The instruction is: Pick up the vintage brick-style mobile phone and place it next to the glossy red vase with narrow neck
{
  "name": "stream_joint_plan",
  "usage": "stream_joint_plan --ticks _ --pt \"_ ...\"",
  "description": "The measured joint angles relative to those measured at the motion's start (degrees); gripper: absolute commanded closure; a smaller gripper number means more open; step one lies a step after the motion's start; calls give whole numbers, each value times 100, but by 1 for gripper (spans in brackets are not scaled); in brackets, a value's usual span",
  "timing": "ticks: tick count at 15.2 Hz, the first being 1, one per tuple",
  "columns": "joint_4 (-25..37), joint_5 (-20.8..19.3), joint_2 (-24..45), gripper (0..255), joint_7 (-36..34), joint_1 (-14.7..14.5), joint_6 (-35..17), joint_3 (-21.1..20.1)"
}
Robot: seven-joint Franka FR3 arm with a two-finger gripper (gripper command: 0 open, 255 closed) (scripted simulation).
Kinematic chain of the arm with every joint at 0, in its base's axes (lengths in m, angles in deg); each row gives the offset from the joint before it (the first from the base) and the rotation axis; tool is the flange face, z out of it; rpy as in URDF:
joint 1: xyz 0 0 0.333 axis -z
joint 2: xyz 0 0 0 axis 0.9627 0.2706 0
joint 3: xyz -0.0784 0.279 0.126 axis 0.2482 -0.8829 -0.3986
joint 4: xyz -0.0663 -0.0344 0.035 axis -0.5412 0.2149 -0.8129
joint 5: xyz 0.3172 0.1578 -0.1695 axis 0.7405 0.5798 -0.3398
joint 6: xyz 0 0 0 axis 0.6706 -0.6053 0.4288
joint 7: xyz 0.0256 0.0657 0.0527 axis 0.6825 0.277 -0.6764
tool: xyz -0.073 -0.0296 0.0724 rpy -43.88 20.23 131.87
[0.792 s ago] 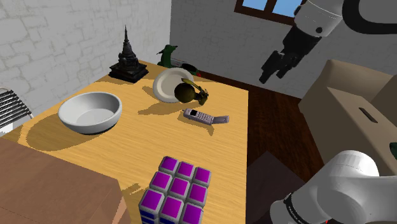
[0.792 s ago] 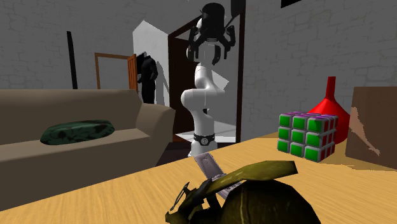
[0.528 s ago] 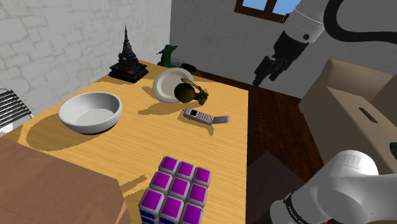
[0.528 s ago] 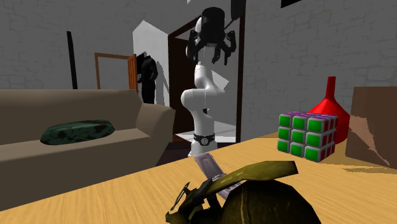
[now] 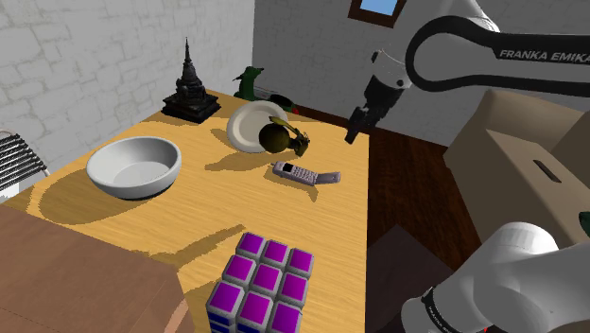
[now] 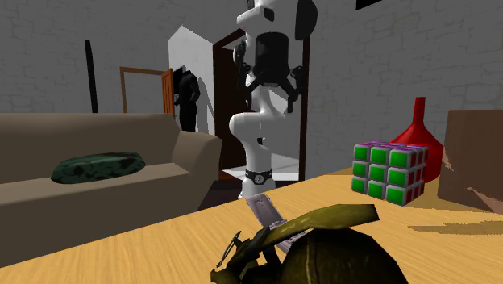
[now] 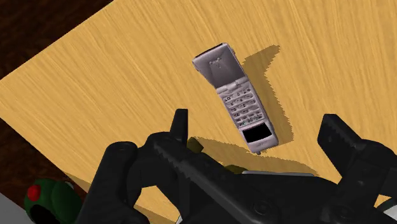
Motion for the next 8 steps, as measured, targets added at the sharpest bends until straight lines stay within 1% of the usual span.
stream_joint_plan --ticks 2,4,8 --pt "-34 -10 346 0 247 -38 -316 90" --pt "-122 21 667 0 371 -124 -653 77" --pt "36 55 1489 0 831 -208 -1181 185"
